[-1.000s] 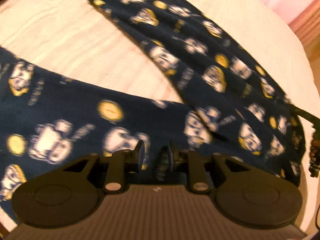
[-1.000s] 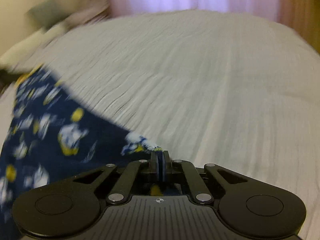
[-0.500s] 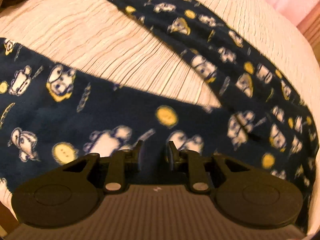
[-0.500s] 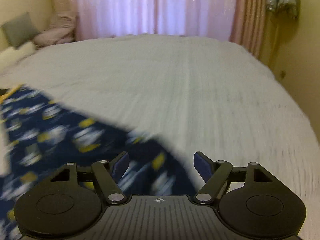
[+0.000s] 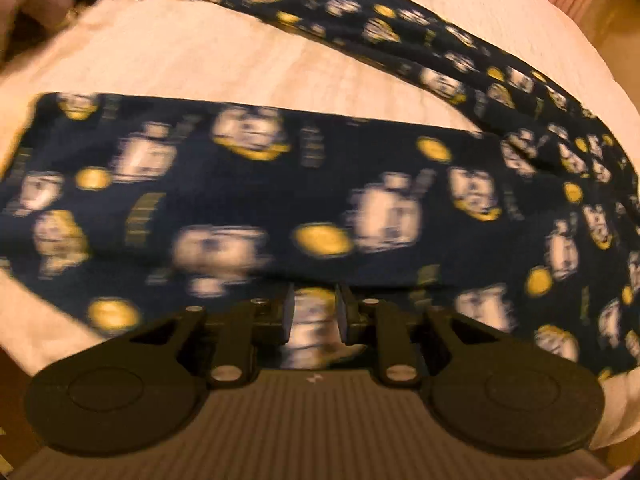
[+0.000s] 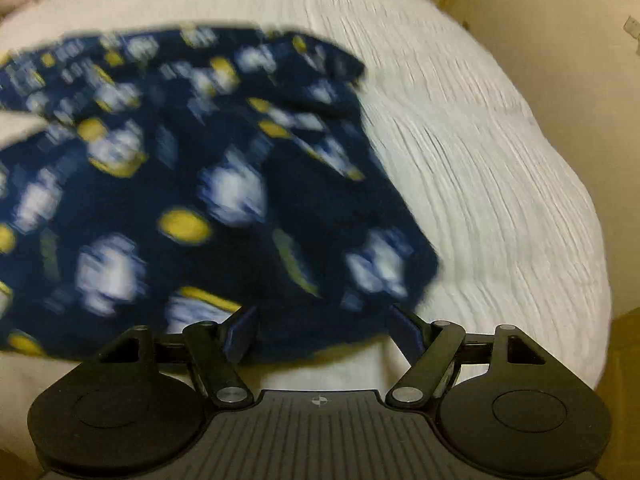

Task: Fold clothes
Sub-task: 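Lay the pajamas flat with both grippers and open them, then raise both grippers above the bed over the spread pajamas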

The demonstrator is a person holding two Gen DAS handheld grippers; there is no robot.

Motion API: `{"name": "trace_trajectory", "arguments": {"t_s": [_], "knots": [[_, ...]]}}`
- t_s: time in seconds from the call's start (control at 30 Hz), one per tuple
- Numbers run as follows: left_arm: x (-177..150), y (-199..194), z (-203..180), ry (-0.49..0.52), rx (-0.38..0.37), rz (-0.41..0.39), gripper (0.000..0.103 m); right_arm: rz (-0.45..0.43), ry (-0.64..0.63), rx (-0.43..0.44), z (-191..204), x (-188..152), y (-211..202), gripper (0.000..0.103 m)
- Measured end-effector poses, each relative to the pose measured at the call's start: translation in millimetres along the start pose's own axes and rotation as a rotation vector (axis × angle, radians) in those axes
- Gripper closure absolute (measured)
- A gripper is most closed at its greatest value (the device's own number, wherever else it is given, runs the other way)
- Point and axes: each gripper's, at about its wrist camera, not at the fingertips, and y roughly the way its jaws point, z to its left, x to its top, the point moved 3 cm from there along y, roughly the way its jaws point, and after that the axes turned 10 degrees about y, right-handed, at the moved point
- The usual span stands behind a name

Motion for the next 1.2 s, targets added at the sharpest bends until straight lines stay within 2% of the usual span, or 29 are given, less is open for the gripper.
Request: {"name": "trace_trajectory", "arguments": {"t_s": [0.03,0.2,0.27,0.33,0.43,0.5,0.57,0.67,0.77,0.97,1.2], "knots": [[-3.2,-1.9,13.4,-0.009,0.023,-0.003,0.084,-0.021,0.006,0.017,12.1,2.1,-4.1,0.027],[-22.0,9.4,68.5,-0.066,0.155,0.017,0.084,0.016,0.034,0.063,58.7,-16.6,16.0,0.027],[-34.2,6.3,73.0,-0.076,0.153,0.051,0.083,0.087,0.076,0.014,62.4,-36.9,26.8,0.027],[-46.3,3.2,77.6,-0.087,0.15,0.084,0.083,0.092,0.152,0.021,58.6,-50.2,16.5,0.027],[-63.1,-4.2,78.2,-0.091,0.144,0.144,0.083,0.169,0.19,0.044,50.1,-61.9,0.5,0.027],[-71.6,-13.9,70.6,-0.112,0.118,0.168,0.083,0.217,0.166,0.043,46.4,-65.5,-10.8,0.027],[-74.3,-27.1,54.7,-0.11,0.103,0.175,0.083,0.223,0.148,0.052,47.4,-66.5,-18.9,0.027],[-75.7,-47.8,27.2,-0.094,0.087,0.181,0.083,0.228,0.165,0.113,45.3,-62.8,-38.9,0.027],[-73.8,-73.1,-1.2,-0.068,0.069,0.167,0.083,0.198,0.172,0.193,42.1,-57.7,-73.6,0.027],[-76.9,-149.2,-53.8,-0.023,0.006,0.063,0.079,0.106,0.091,0.317,29.8,-46.1,-149.4,0.027],[-110.3,-213.3,-80.5,-0.029,-0.036,0.037,0.078,0.008,0.005,0.339,17.5,-60.5,-218.3,0.027]]}}
